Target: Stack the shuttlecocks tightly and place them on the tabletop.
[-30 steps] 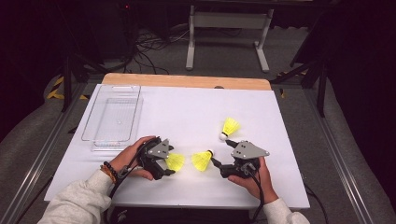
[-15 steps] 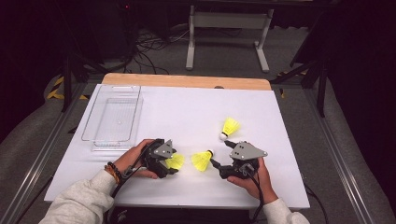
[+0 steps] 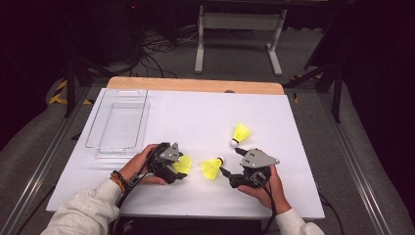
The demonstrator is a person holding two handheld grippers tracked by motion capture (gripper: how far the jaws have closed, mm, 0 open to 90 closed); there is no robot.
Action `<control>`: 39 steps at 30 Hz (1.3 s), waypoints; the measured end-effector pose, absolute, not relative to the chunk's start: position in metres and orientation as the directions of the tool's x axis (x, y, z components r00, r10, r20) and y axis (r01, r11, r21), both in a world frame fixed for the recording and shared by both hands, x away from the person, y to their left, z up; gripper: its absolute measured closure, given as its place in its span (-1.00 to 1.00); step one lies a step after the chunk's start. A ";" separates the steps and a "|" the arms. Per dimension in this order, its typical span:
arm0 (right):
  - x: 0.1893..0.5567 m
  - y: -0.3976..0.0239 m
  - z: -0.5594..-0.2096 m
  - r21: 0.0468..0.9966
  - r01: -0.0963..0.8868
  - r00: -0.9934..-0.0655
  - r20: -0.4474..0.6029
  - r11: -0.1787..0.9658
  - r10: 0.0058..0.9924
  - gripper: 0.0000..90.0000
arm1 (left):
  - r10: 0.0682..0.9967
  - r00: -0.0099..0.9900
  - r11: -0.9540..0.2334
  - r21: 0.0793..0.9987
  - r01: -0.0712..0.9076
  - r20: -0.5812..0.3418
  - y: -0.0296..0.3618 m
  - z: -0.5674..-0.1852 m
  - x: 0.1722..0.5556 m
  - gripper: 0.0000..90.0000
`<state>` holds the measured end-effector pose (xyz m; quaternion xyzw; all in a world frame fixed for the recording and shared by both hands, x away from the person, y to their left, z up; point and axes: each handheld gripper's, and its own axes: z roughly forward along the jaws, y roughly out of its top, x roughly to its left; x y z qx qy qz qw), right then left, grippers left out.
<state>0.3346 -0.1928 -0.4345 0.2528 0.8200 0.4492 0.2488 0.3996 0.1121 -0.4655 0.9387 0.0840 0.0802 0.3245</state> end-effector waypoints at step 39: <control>0.336 -0.192 -0.436 0.851 0.197 -0.744 -0.193 0.486 0.640 -0.55 | 0.437 0.864 -0.755 0.623 0.202 0.250 0.131 -0.453 0.412 0.11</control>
